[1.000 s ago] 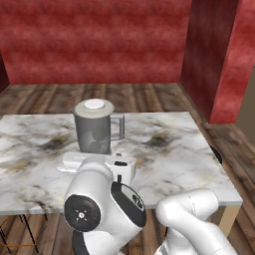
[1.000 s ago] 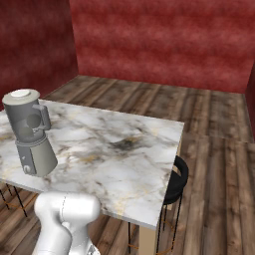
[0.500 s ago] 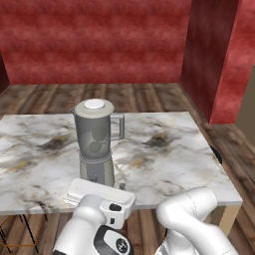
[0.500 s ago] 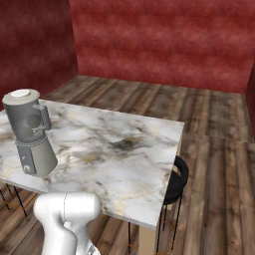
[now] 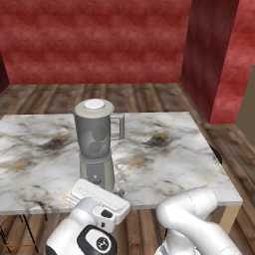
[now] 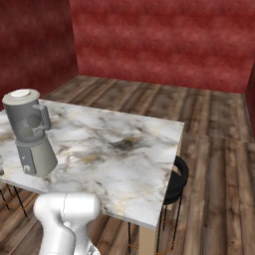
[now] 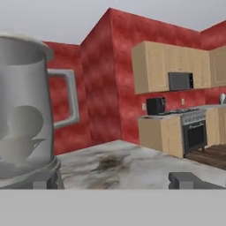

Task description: Grab the lime and lemon from the fridge, place them in the blender, close the lid, and turn on the blender to create a marinade.

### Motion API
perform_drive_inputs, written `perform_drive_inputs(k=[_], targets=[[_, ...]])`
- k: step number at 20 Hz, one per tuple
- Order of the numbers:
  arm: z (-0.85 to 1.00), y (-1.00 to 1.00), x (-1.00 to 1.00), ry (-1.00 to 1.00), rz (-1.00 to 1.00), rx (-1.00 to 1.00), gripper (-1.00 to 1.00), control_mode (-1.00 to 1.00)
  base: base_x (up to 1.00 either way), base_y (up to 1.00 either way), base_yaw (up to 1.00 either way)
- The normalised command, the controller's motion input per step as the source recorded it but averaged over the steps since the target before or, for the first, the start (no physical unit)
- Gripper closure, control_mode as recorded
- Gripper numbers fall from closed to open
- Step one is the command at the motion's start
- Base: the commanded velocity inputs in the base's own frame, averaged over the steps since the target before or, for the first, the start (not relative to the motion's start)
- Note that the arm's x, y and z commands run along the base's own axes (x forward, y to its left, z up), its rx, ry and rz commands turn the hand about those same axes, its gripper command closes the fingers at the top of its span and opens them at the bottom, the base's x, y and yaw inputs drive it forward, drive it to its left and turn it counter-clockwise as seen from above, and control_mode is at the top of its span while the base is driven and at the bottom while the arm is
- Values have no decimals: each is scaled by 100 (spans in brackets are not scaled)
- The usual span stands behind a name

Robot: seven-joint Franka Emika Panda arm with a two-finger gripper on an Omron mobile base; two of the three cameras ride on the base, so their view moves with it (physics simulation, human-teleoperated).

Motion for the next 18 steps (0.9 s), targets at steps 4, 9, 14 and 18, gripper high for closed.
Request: perform_drive_inputs(k=[4,9,14,18], targets=[[-44,0,38,0,-13,0,-100,-100,0,0,0],[-32,0,38,0,-7,0,-100,-100,0,0,0],[-30,0,33,0,-2,0,-100,-100,0,0,0],[-27,0,33,0,-1,0,-100,-100,0,0,0]])
